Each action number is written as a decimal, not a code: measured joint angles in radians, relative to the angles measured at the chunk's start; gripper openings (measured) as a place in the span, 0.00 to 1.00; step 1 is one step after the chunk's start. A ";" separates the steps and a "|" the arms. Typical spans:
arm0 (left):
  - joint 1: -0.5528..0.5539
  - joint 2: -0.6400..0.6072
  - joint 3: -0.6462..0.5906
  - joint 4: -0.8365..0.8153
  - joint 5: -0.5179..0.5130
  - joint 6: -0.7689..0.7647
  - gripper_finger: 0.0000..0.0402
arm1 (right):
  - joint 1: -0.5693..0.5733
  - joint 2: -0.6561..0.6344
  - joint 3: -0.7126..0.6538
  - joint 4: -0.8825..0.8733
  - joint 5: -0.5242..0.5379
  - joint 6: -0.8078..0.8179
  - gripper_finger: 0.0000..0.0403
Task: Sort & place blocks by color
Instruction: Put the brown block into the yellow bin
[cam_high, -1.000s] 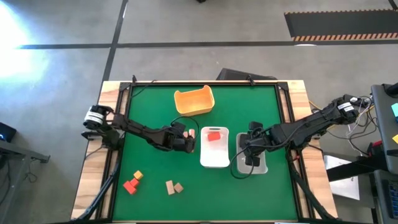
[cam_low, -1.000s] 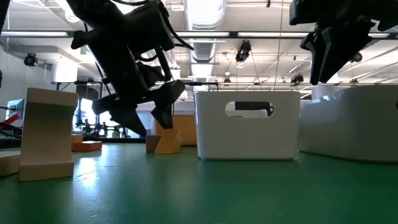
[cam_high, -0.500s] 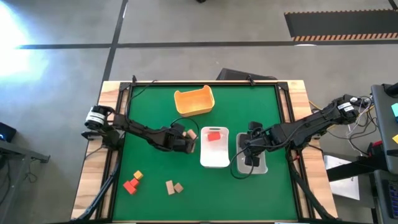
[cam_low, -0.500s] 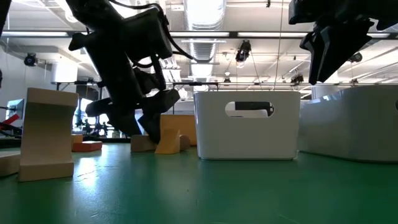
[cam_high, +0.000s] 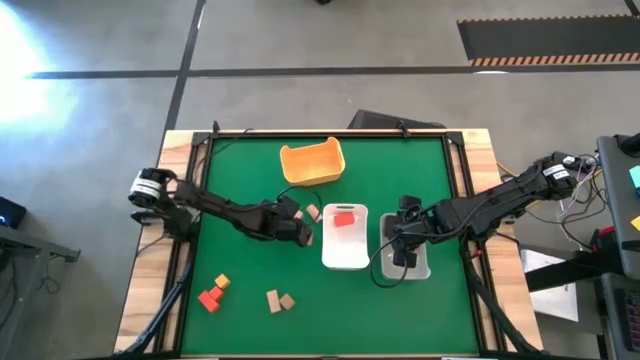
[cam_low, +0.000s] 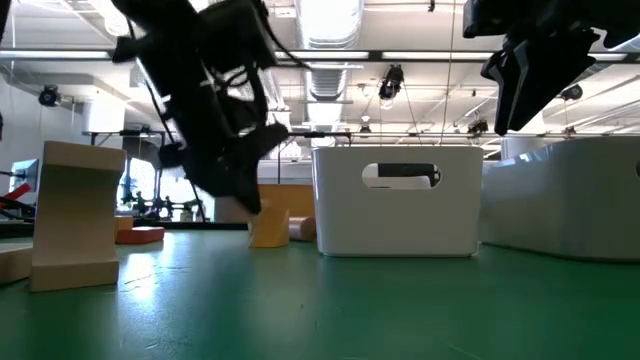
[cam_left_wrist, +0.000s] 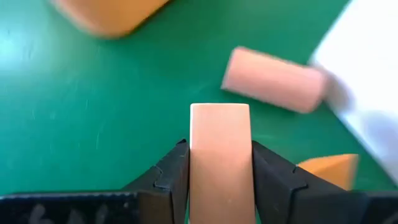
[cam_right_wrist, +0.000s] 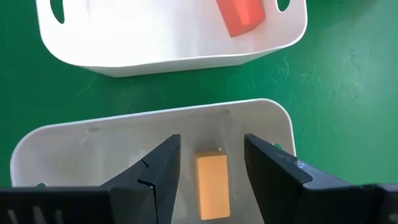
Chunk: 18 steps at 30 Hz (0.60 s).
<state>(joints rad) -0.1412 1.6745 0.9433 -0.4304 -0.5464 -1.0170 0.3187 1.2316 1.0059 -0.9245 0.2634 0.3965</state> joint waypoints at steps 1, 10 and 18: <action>0.003 -0.015 0.014 -0.014 0.002 0.038 0.29 | 0.000 0.000 0.000 0.000 0.000 0.000 0.41; 0.107 -0.101 0.181 -0.061 0.192 0.519 0.29 | 0.000 0.000 0.000 0.026 0.000 -0.031 0.41; 0.285 -0.093 0.341 -0.102 0.244 0.924 0.29 | 0.000 0.000 0.000 0.026 0.000 -0.049 0.41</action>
<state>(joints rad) 0.1434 1.5815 1.2847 -0.5319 -0.3025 -0.0930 0.3187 1.2316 1.0058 -0.8987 0.2638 0.3480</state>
